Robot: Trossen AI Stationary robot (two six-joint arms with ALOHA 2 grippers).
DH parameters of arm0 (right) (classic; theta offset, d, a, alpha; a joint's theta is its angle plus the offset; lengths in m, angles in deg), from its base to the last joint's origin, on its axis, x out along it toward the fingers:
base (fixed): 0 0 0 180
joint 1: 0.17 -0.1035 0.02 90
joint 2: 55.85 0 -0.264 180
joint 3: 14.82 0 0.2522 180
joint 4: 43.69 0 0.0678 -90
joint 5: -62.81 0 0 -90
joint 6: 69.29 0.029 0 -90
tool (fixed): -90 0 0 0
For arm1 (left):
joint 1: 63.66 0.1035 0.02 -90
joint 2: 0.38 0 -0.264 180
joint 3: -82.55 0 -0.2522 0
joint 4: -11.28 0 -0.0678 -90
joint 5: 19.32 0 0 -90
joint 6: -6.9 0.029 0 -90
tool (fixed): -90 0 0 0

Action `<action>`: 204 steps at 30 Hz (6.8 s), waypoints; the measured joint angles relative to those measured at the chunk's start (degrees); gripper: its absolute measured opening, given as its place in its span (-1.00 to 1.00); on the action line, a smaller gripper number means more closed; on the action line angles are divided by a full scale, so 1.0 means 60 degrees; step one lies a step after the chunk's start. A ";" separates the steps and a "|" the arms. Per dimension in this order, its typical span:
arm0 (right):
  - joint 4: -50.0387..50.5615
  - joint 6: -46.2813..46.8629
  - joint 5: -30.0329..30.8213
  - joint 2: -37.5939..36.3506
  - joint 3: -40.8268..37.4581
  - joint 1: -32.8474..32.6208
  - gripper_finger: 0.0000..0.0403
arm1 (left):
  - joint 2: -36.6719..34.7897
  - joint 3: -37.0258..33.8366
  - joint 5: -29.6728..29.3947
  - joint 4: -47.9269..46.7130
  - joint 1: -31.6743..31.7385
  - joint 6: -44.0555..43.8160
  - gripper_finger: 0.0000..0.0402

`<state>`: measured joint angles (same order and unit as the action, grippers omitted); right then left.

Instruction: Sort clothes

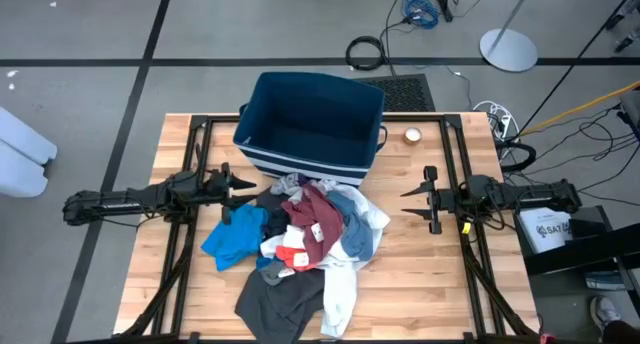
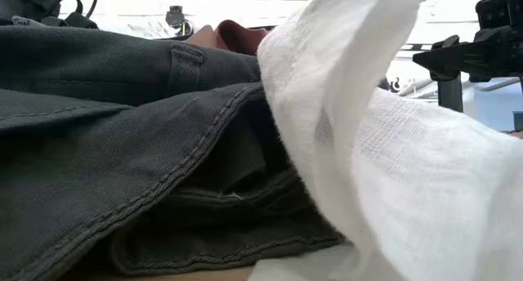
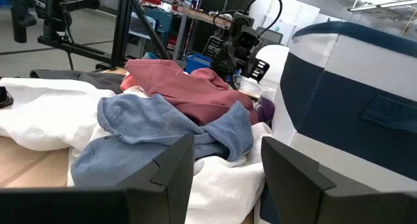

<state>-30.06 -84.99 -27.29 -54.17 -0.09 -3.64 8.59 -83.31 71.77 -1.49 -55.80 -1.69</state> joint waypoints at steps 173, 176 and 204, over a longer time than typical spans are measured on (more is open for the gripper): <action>-0.3067 0.6459 0.1150 0.0004 0.0004 0.0016 -0.17 | 0.0004 0.0919 0.0259 0.0963 -0.0031 -0.2478 -0.09; -0.3605 0.6521 0.0696 0.0004 0.0004 0.0014 -0.17 | 0.0004 0.1441 0.0442 0.0755 -0.0221 -0.2293 -0.09; -0.0702 0.4124 0.0453 0.5511 0.6744 0.0016 -0.17 | 0.4518 0.8216 -0.2484 -0.4982 -0.1659 0.0069 -0.09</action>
<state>-34.27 -60.24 -24.58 -21.11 40.38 -3.54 35.70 -34.01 56.86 -31.38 -65.76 -1.28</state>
